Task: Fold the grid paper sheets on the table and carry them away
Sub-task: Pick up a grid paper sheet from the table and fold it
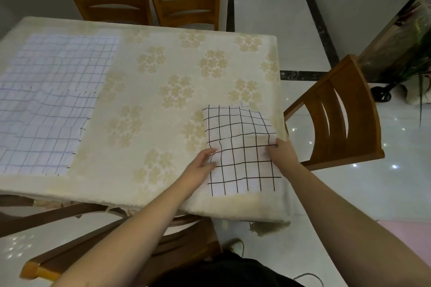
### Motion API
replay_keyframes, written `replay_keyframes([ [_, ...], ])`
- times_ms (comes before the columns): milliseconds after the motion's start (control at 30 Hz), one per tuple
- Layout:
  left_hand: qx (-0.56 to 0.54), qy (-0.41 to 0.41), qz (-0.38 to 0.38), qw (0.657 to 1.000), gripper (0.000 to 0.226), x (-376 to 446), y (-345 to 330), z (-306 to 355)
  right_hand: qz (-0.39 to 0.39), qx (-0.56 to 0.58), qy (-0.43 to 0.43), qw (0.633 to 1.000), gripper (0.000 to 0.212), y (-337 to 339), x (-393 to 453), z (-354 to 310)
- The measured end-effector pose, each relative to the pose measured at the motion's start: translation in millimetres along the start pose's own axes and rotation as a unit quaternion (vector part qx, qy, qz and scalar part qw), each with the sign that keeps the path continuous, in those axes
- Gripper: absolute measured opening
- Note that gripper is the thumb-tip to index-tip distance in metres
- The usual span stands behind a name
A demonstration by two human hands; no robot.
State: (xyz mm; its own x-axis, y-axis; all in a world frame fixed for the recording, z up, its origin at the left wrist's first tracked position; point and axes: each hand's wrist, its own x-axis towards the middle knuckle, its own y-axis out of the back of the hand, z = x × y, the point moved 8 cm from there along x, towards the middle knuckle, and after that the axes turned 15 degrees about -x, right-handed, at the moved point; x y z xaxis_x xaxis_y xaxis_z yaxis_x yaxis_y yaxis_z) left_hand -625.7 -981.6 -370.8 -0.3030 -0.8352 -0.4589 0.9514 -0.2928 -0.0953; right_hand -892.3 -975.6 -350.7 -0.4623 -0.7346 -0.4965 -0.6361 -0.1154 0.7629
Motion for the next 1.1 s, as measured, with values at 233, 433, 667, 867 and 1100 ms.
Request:
replay_keyframes([
  [233, -0.063, 0.115, 0.157, 0.979, 0.039, 22, 25, -41, -0.05, 0.063, 0.036, 0.996, 0.067, -15, 16, 13],
  [433, -0.019, 0.128, 0.224, 0.966, 0.048, 42, 27, -41, -0.042, 0.011, 0.07, 0.997, 0.078, -39, 15, 36],
  [667, 0.019, 0.184, 0.218, 0.958, 0.076, 63, 7, -52, -0.029, -0.242, 0.233, 0.941, 0.067, -88, -41, 33],
  [867, 0.038, 0.175, 0.241, 0.954, 0.065, 54, 6, -49, -0.068, -0.245, 0.241, 0.937, 0.065, -112, -51, 35],
  [1100, 0.031, 0.139, 0.253, 0.957, 0.046, 41, 21, -45, -0.036, -0.216, 0.25, 0.943, 0.055, -108, -67, 27],
])
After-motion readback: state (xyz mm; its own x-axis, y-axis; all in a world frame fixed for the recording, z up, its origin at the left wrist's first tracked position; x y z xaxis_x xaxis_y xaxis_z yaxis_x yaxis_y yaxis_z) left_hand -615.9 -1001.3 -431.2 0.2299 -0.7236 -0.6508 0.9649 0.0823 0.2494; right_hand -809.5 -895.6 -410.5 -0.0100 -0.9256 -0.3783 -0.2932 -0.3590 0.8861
